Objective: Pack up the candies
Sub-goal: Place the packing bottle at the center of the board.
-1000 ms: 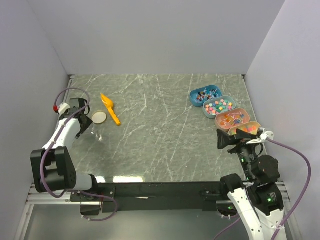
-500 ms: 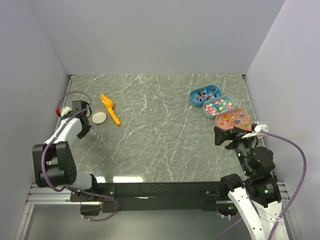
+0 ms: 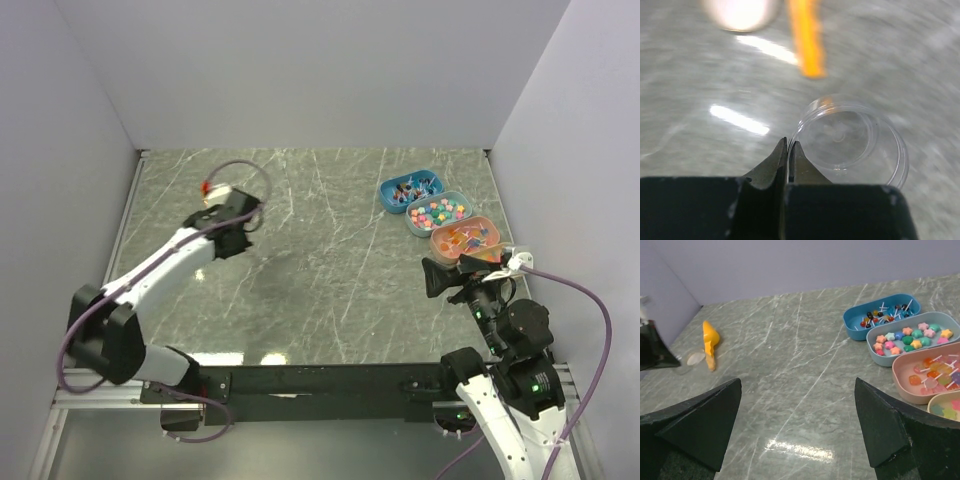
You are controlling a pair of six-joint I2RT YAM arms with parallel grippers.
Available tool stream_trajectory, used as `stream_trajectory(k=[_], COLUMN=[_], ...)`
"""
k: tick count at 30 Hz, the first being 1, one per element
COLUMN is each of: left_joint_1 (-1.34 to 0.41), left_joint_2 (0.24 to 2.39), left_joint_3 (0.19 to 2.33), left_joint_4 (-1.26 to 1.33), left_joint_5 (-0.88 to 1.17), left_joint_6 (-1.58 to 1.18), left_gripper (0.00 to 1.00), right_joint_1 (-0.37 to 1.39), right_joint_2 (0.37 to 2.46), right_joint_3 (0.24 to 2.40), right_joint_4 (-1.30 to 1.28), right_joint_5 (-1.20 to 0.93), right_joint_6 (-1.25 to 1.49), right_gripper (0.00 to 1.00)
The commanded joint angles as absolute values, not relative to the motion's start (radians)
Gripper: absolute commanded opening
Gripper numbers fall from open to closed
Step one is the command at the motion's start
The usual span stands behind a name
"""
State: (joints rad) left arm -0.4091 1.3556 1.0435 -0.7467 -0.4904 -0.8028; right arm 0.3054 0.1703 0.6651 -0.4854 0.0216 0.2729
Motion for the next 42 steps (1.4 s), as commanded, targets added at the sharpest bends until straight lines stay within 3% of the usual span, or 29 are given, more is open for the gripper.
stream_trajectory(k=[1, 8, 15, 18, 19, 27, 35, 42], left_joint_1=[-0.561, -0.839, -0.907, -0.91, -0.91, -0.911, -0.835, -0.672], left_joint_2=[1.468, 1.793, 1.994, 2.02, 2.026, 1.912, 1.649, 1.401], left_joint_3=[1.162, 1.486, 1.643, 1.658, 1.661, 1.572, 1.432, 1.178], left_joint_4=[-0.781, -0.758, -0.716, -0.709, -0.707, -0.634, -0.565, -0.431], left_joint_5=[-0.495, -0.469, -0.403, -0.388, -0.387, -0.391, -0.408, -0.353], left_joint_6=[-0.821, -0.701, -0.608, -0.589, -0.584, -0.629, -0.615, -0.514], left_gripper=[0.01, 0.01, 0.04, 0.09, 0.18, 0.52, 0.99, 0.99], right_joint_1=[0.316, 0.318, 0.318, 0.318, 0.318, 0.318, 0.318, 0.316], right_joint_2=[0.156, 0.16, 0.138, 0.138, 0.143, 0.234, 0.417, 0.818], right_joint_3=[0.666, 0.716, 0.741, 0.739, 0.741, 0.77, 0.815, 0.909], right_joint_4=[-0.451, -0.515, -0.558, -0.558, -0.56, -0.583, -0.508, -0.402], right_joint_5=[0.003, 0.003, 0.014, 0.003, 0.003, -0.063, -0.048, 0.034], right_joint_6=[0.278, 0.268, 0.279, 0.282, 0.291, 0.305, 0.342, 0.37], right_gripper=[1.0, 1.0, 1.0, 1.0, 1.0, 1.0, 1.0, 1.0])
